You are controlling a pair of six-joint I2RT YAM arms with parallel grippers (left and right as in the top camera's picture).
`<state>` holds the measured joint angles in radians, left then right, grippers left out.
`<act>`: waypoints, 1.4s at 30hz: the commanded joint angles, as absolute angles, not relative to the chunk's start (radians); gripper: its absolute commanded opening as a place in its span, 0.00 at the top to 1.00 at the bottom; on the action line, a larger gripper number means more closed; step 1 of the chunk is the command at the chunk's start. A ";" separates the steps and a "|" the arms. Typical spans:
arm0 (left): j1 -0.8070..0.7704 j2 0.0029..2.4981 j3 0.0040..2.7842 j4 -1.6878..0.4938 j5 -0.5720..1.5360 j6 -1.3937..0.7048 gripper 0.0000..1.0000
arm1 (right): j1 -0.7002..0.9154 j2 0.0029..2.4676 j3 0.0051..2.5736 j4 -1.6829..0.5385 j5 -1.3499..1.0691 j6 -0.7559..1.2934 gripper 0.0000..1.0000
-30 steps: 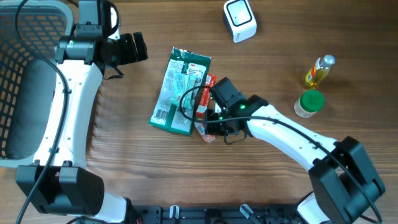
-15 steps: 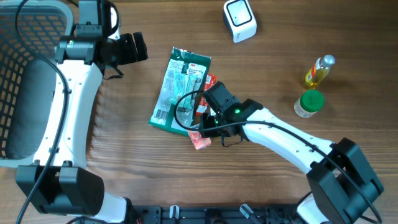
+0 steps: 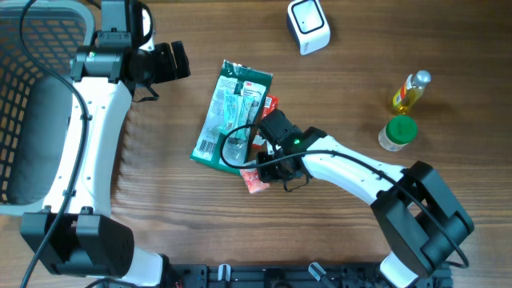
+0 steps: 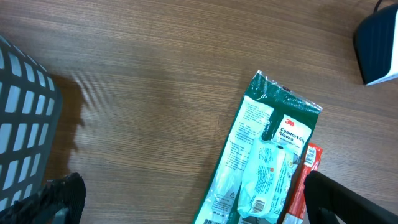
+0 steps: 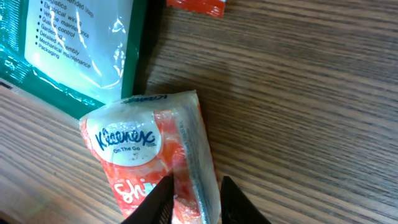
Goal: Scan the item barcode
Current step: 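Lower the right gripper and grasp the Kleenex tissue pack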
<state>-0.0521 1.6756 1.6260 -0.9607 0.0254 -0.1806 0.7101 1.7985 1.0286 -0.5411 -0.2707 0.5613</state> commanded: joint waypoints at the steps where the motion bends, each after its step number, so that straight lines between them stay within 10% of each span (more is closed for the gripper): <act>1: -0.048 1.682 1.627 -0.959 0.034 -0.171 0.00 | 0.709 1.816 1.019 -0.536 -0.294 0.552 0.79; 42: -0.048 1.682 1.627 -0.959 0.033 -0.171 0.00 | 0.631 1.709 1.026 -0.592 -0.295 0.539 0.95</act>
<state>-0.0521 1.6756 1.6260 -0.9607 0.0254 -0.1806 0.6338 1.7283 1.0286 -0.5911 -0.2619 0.5549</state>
